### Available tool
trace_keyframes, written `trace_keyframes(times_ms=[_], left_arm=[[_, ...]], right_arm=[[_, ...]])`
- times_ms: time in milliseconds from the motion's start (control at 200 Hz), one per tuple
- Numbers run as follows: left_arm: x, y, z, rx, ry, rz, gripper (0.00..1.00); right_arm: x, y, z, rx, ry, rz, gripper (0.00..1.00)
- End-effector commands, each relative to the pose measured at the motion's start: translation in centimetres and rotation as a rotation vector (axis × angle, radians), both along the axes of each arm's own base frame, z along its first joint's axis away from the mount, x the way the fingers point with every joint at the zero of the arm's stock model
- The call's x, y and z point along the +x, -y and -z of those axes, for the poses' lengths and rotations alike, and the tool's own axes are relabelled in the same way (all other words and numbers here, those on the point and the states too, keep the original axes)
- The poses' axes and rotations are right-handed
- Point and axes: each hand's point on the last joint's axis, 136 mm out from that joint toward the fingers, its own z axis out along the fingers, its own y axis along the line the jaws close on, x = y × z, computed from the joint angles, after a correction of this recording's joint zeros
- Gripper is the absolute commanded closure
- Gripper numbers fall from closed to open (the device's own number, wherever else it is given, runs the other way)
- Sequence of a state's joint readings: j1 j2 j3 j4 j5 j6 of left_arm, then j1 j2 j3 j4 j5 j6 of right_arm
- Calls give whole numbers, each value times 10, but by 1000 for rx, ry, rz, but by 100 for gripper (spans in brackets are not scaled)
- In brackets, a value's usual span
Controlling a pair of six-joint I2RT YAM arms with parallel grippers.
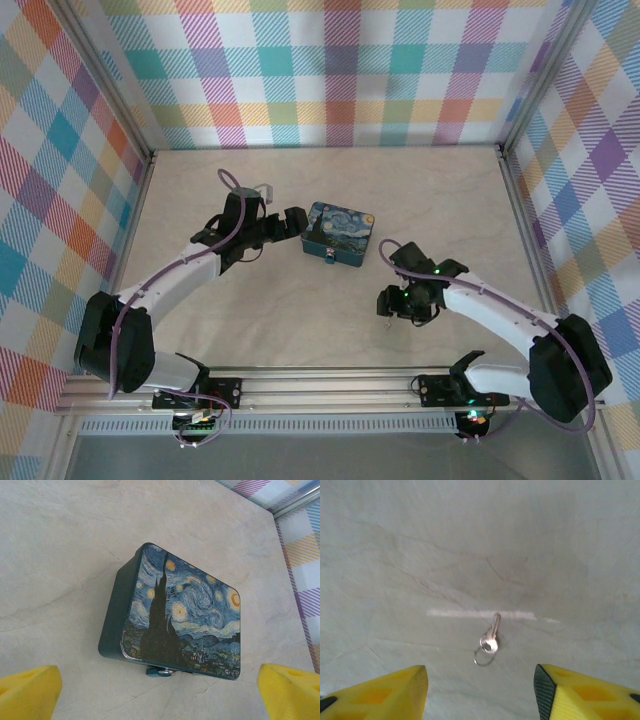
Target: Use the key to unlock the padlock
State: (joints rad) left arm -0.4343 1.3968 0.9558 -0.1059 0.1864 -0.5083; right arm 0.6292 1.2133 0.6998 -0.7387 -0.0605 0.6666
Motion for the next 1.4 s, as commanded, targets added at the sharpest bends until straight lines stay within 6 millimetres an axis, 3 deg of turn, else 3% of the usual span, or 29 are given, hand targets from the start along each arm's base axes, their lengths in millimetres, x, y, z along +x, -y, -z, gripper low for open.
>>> trace_keyframes(times_ms=[0,375,715,1395], left_arm=[[-4,3,-6,-22,7,14,0],[-5,2,-2,-16,3,9,0],[-4,2,-2,-7,0,10,0],[-6,2,-3,-8,-8,11,0]], right_arm=[[-14,6,11,-69,-62,23,44],[-11,-14,31,-145,-95,-60,55],[-10,-15,40,-166,-100,-72,64],[-6,-7,32,-193,-46,-86,96]])
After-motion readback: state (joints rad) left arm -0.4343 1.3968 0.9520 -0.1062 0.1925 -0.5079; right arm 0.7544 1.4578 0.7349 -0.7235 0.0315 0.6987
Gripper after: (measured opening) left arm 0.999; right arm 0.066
